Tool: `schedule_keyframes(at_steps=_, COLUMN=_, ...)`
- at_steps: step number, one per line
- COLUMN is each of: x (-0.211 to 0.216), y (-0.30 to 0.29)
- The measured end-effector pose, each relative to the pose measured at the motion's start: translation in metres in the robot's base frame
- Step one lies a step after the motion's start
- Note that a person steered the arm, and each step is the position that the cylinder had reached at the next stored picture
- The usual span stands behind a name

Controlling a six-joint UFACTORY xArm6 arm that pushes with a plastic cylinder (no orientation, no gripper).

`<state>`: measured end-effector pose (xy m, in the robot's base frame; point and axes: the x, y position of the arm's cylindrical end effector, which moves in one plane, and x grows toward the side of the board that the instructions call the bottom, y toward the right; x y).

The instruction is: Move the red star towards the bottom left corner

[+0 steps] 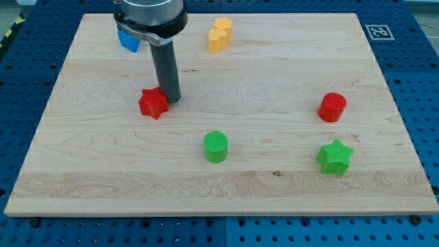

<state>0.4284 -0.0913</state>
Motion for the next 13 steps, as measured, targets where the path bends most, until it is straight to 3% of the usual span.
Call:
schedule_keyframes(at_steps=6, x=0.011, y=-0.082)
schedule_keyframes(at_steps=8, x=0.038, y=-0.082)
schedule_keyframes(at_steps=13, x=0.051, y=-0.067)
